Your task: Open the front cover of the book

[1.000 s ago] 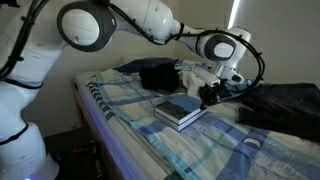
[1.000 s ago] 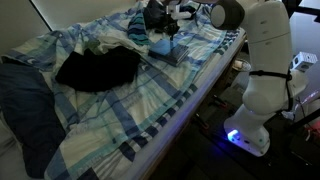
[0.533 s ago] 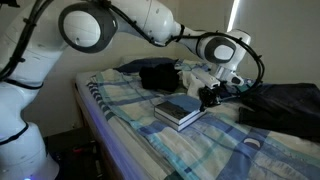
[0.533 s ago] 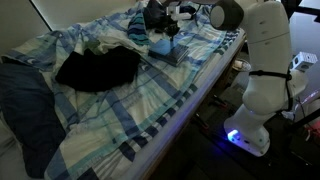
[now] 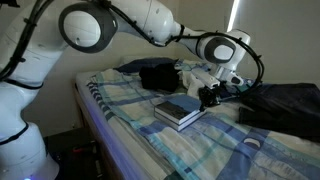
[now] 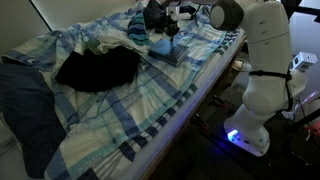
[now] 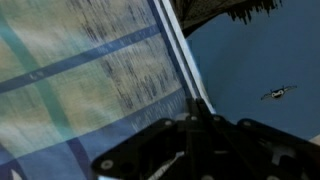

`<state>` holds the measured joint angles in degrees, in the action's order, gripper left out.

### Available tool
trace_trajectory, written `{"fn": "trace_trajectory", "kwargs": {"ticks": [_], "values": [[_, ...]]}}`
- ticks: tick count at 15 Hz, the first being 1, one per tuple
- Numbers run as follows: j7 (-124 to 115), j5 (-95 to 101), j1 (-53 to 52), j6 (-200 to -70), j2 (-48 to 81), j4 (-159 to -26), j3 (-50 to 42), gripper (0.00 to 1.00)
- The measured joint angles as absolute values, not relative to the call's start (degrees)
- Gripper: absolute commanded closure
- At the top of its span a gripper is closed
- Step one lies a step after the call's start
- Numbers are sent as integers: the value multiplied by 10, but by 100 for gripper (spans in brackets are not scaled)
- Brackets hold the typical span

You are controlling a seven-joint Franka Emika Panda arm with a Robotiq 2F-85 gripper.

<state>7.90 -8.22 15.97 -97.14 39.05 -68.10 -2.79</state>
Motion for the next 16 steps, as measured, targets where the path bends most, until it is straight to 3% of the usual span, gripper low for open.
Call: {"fn": "trace_trajectory", "kwargs": {"ticks": [16], "values": [[92,-82,158,-971,390,-682,-27,94]]}}
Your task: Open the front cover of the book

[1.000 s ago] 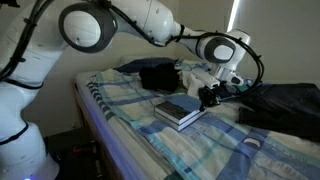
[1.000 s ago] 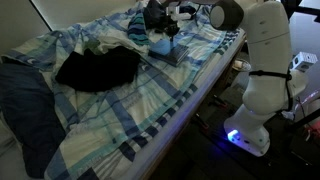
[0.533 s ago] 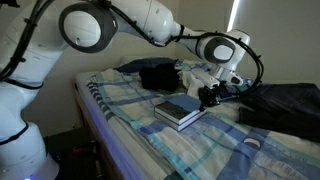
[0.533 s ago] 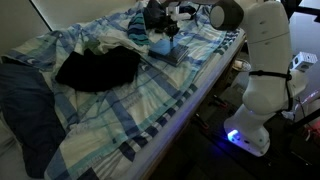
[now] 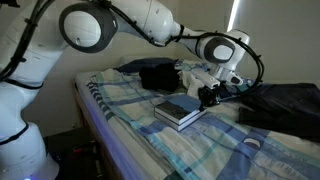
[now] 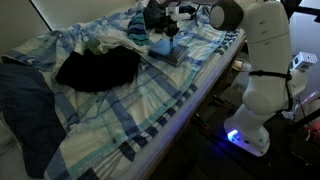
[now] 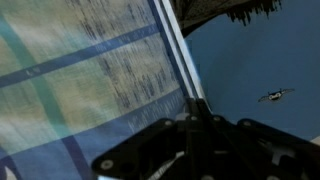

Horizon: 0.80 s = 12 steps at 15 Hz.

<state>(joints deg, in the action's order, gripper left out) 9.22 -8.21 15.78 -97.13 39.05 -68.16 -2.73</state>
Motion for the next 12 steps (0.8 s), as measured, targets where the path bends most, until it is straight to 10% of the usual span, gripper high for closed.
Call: {"fn": "trace_trajectory", "kwargs": {"ticks": [12], "values": [[99,-82,159,-971,388,-682,-27,94]]}}
